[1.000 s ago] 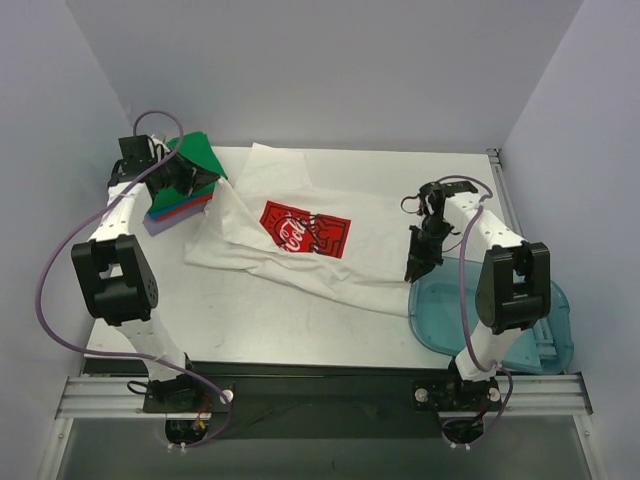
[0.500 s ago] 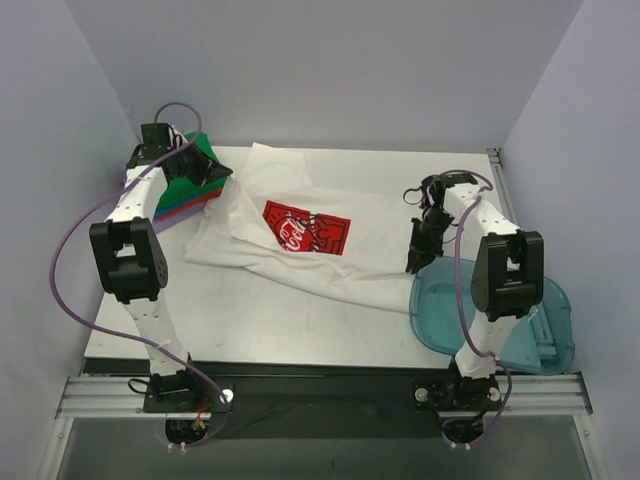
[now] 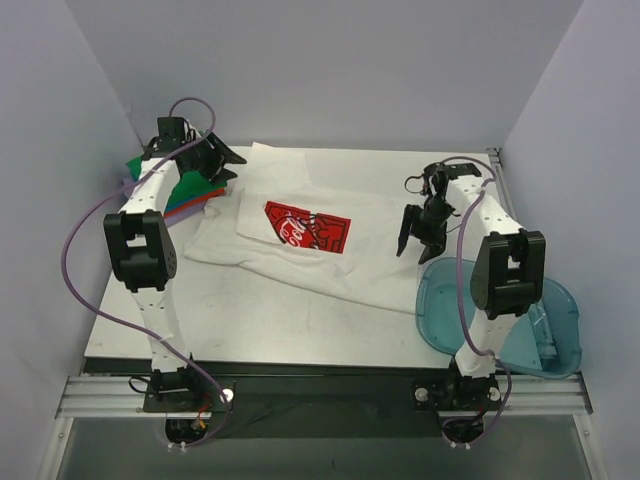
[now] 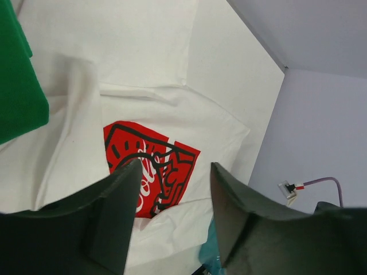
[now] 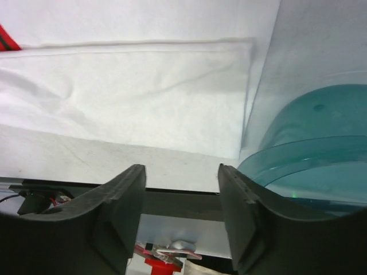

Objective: Fold and stack the t-shirts
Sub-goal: Fold the flattened tshirt in 1/3 of the way

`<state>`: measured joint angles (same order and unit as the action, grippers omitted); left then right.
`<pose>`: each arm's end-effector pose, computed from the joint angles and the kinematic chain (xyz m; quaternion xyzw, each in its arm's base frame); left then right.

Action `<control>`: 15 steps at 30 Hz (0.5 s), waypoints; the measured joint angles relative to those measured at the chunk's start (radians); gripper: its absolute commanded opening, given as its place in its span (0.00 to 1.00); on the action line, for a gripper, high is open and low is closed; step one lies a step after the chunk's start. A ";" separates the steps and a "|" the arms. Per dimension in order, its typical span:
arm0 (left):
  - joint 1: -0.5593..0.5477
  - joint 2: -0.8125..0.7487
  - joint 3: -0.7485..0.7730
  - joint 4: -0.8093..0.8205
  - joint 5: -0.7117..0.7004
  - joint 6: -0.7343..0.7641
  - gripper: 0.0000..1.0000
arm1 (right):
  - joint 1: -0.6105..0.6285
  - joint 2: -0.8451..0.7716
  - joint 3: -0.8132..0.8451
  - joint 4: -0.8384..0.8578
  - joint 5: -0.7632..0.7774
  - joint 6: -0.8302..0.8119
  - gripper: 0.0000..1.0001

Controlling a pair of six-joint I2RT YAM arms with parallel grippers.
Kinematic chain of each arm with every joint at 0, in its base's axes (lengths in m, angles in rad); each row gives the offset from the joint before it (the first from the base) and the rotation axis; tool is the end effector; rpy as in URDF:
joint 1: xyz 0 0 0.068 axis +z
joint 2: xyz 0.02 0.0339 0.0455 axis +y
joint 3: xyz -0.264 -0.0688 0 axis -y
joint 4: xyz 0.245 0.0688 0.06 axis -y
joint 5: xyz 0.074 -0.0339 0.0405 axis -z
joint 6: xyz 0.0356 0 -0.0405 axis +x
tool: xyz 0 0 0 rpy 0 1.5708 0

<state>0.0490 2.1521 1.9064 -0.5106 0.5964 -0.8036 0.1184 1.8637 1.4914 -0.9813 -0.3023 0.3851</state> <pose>0.4928 0.0041 0.2617 -0.2570 0.8473 -0.3903 0.2526 0.3657 0.0542 0.2276 0.1145 0.9762 0.1717 0.0665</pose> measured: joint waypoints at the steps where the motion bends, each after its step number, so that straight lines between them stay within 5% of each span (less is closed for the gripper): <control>1: 0.000 0.000 0.000 -0.005 -0.005 0.004 0.65 | 0.000 0.000 0.017 -0.004 -0.002 0.000 0.57; 7: 0.005 -0.046 -0.055 -0.058 -0.078 0.084 0.63 | 0.025 0.000 0.131 -0.005 -0.003 -0.001 0.58; 15: 0.112 -0.396 -0.491 -0.108 -0.195 0.219 0.58 | 0.188 0.018 0.175 0.009 -0.020 0.007 0.57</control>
<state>0.1612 1.7565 1.4155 -0.6189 0.4015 -0.5846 0.3069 1.8812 1.6665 -0.9726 -0.3225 0.3923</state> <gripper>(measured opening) 0.598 0.576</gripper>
